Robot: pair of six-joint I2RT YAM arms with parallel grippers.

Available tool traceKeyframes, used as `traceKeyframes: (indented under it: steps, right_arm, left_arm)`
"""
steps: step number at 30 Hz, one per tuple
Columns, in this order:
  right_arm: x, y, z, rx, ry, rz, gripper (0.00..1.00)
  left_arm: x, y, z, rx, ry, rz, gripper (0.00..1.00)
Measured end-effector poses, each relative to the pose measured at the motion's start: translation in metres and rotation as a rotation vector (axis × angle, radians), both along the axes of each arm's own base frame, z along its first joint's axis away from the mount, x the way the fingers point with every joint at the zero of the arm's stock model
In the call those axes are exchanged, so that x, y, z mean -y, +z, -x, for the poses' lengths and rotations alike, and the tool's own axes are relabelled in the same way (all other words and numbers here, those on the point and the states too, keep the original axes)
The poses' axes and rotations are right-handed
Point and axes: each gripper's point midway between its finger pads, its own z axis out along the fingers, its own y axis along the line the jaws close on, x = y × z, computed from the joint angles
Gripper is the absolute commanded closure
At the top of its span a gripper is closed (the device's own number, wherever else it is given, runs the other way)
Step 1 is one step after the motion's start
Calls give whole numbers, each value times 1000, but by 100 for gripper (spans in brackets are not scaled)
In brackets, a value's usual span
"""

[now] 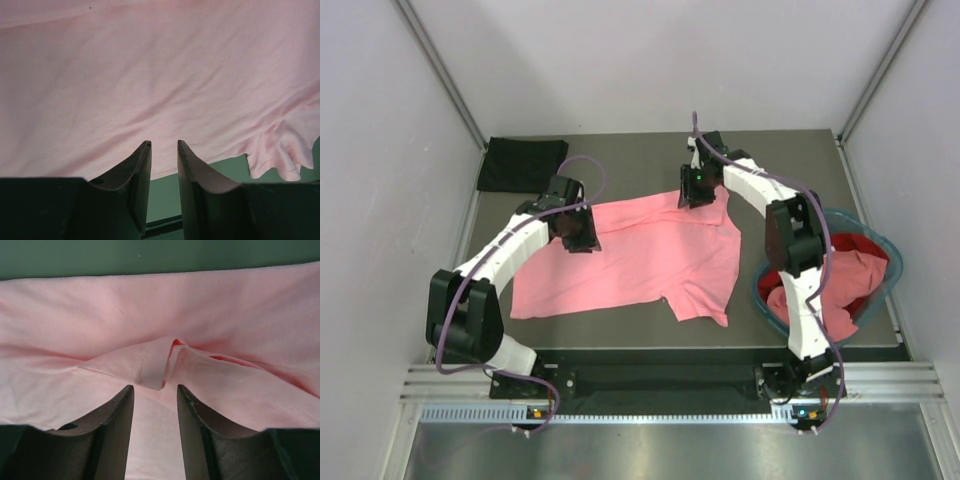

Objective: Fold and stack the t-shirts
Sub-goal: Fold the tshirt

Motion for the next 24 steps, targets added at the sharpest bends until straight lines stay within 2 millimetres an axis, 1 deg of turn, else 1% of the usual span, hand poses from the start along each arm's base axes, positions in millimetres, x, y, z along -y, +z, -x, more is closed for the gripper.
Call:
traceKeyframes:
  steps: [6,7,12,15,16,18,19,21,24]
  right_arm:
    - [-4,-9,-2,-15,5,-25,61]
    - [-5,-11,-2,-17,5,-29,63]
    - [-7,-20,0,-42,1,-40,66]
    - [-8,-20,0,-44,1,-45,73]
    - [-8,-20,0,-46,-2,-48,78]
    - [-9,-20,1,-52,-2,-55,86]
    - [-9,-19,1,-57,-5,-62,92]
    - [-11,-18,2,-72,-14,-86,98]
    - [-13,-15,11,-122,-50,-137,99]
  left_arm:
    - [1,4,-4,11,-3,1,68]
    - [1,4,-4,13,-3,2,68]
    - [1,5,-5,16,-3,2,68]
    - [1,4,-5,11,-2,1,67]
    - [1,3,-5,10,-2,1,68]
    - [1,2,-5,6,-2,0,68]
    - [1,2,-5,5,-2,-1,68]
    - [1,1,-5,4,-2,-1,68]
    - [1,1,-5,3,-2,-2,67]
